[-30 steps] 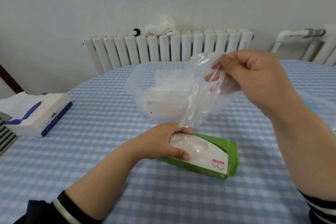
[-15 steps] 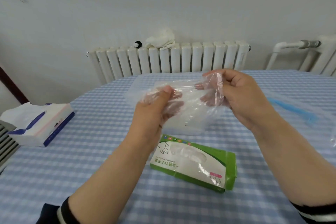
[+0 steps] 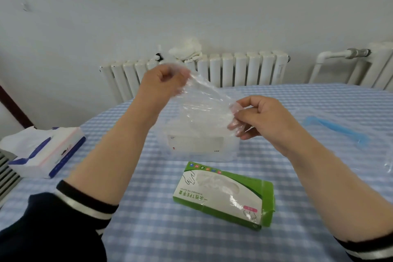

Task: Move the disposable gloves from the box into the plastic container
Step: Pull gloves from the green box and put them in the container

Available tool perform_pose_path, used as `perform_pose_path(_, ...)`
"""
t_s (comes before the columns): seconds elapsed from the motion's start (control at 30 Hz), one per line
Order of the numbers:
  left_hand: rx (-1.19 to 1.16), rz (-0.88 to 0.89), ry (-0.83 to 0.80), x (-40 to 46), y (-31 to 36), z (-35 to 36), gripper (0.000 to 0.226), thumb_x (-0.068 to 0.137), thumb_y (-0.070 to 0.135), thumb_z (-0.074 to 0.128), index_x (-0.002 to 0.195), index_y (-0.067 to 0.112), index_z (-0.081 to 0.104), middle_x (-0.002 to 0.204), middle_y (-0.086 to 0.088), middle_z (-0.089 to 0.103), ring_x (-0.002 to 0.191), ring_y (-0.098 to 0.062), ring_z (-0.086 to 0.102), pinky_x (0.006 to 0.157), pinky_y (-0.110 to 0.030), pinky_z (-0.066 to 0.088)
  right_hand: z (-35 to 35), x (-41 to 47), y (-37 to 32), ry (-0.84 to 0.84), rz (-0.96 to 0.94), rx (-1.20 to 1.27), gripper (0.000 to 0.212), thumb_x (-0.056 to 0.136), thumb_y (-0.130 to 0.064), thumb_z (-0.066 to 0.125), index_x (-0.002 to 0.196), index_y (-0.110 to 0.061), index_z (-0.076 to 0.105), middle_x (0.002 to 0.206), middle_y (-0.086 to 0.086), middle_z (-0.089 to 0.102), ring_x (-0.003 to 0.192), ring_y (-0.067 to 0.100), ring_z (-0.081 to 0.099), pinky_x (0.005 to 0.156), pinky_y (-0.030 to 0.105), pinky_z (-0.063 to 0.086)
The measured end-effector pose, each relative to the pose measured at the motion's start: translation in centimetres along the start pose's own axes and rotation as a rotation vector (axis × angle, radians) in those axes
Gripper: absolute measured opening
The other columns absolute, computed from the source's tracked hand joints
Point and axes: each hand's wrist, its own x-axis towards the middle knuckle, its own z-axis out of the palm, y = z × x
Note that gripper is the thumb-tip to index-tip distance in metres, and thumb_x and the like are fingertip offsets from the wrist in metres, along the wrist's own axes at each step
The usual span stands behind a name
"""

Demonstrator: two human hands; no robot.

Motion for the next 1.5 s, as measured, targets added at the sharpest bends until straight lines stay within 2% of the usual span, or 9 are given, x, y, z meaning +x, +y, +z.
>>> perform_pose_path(0.1, -0.876, -0.189, -0.131, 0.7, 1.3, 0.6, 0.049, 0.093, 0.058, 0.045, 0.108, 0.013, 0.059, 0.114, -0.007, 0.070, 0.106, -0.020, 0.066, 0.094, -0.033, 0.051, 0.9, -0.1, 0.2, 0.067, -0.003, 0.198, 0.009, 0.095, -0.004, 0.054, 0.090, -0.010, 0.059, 0.074, 0.006, 0.074, 0.055, 0.015, 0.066, 0.050, 0.022, 0.054)
perform_pose_path(0.17, -0.992, -0.223, -0.244, -0.2, 0.6, 2.0, 0.070, 0.081, 0.072, 0.042, 0.114, 0.012, 0.058, 0.120, -0.010, 0.065, 0.105, -0.020, 0.065, 0.094, -0.030, 0.051, 1.5, 0.0, 0.3, 0.128, 0.014, 0.366, 0.010, 0.096, -0.003, 0.051, 0.093, -0.009, 0.058, 0.075, 0.006, 0.074, 0.056, 0.014, 0.067, 0.051, 0.022, 0.054)
perform_pose_path(0.33, -0.723, -0.347, -0.367, -3.6, -2.5, 5.5, 0.041, 0.083, 0.032, 0.064, 0.112, 0.003, 0.063, 0.116, -0.015, 0.065, 0.110, -0.025, 0.061, 0.102, -0.033, 0.049, 2.2, 0.1, 1.2, 0.221, 0.010, 0.546, 0.013, 0.094, -0.001, 0.052, 0.091, -0.011, 0.060, 0.073, 0.006, 0.071, 0.063, 0.014, 0.069, 0.055, 0.022, 0.055)
perform_pose_path(0.47, -0.562, -0.304, -0.187, -3.2, -1.9, 6.0, 0.011, 0.093, 0.004, 0.058, 0.101, 0.010, 0.064, 0.088, -0.005, 0.068, 0.081, -0.016, 0.065, 0.080, -0.024, 0.057, 2.7, 0.0, 1.4, 0.216, 0.000, 0.496, 0.007, 0.097, -0.012, 0.054, 0.092, -0.012, 0.059, 0.081, 0.006, 0.074, 0.067, 0.015, 0.069, 0.057, 0.024, 0.055)
perform_pose_path(0.67, 0.030, -0.064, -0.193, -2.0, -0.7, 5.0, 0.023, 0.096, 0.003, 0.058, 0.107, 0.022, 0.065, 0.086, -0.002, 0.066, 0.060, -0.006, 0.060, 0.066, -0.023, 0.056, 2.3, -0.1, 1.1, 0.223, 0.070, 0.488, 0.010, 0.097, -0.018, 0.054, 0.089, -0.014, 0.058, 0.071, 0.006, 0.072, 0.049, 0.015, 0.064, 0.045, 0.022, 0.051)
perform_pose_path(0.93, 0.141, 0.012, -0.179, -1.1, -0.5, 4.3, 0.023, 0.100, 0.011, 0.053, 0.107, 0.028, 0.066, 0.075, 0.008, 0.072, 0.060, -0.006, 0.057, 0.058, -0.021, 0.050, 1.3, 0.4, 1.3, 0.273, 0.137, 0.398, 0.014, 0.095, -0.017, 0.049, 0.085, -0.012, 0.058, 0.052, 0.006, 0.063, 0.036, 0.013, 0.048, 0.038, 0.021, 0.039)
perform_pose_path(1.2, 0.165, -0.029, -0.188, 1.7, 0.6, 3.2, 0.033, 0.096, 0.002, 0.046, 0.107, 0.028, 0.064, 0.083, 0.001, 0.065, 0.096, -0.020, 0.069, 0.088, -0.027, 0.055, 1.1, 0.5, 1.5, 0.281, 0.140, 0.337, 0.035, 0.103, -0.032, 0.039, 0.077, -0.012, 0.053, 0.048, 0.003, 0.056, 0.037, 0.014, 0.041, 0.040, 0.023, 0.034)
perform_pose_path(1.37, 0.325, 0.059, -0.534, 1.6, 3.0, 4.4, 0.024, 0.095, 0.004, 0.054, 0.112, 0.018, 0.064, 0.067, -0.005, 0.057, 0.092, -0.015, 0.071, 0.089, -0.031, 0.054, 1.5, 0.2, 1.8, 0.514, -0.392, 0.124, 0.020, 0.097, -0.041, 0.052, 0.108, -0.024, 0.050, 0.108, -0.009, 0.057, 0.091, -0.001, 0.057, 0.076, 0.024, 0.047)
perform_pose_path(1.5, 0.564, 0.171, -0.800, 0.6, 5.5, 5.3, 0.018, 0.089, 0.013, 0.067, 0.104, 0.022, 0.067, 0.076, 0.007, 0.060, 0.073, -0.004, 0.060, 0.075, -0.021, 0.051, 0.1, -0.4, 1.2, 0.390, -0.760, -0.251, 0.083, 0.085, -0.051, 0.062, 0.147, -0.013, 0.023, 0.152, -0.004, 0.031, 0.144, 0.010, 0.026, 0.118, 0.039, 0.024)
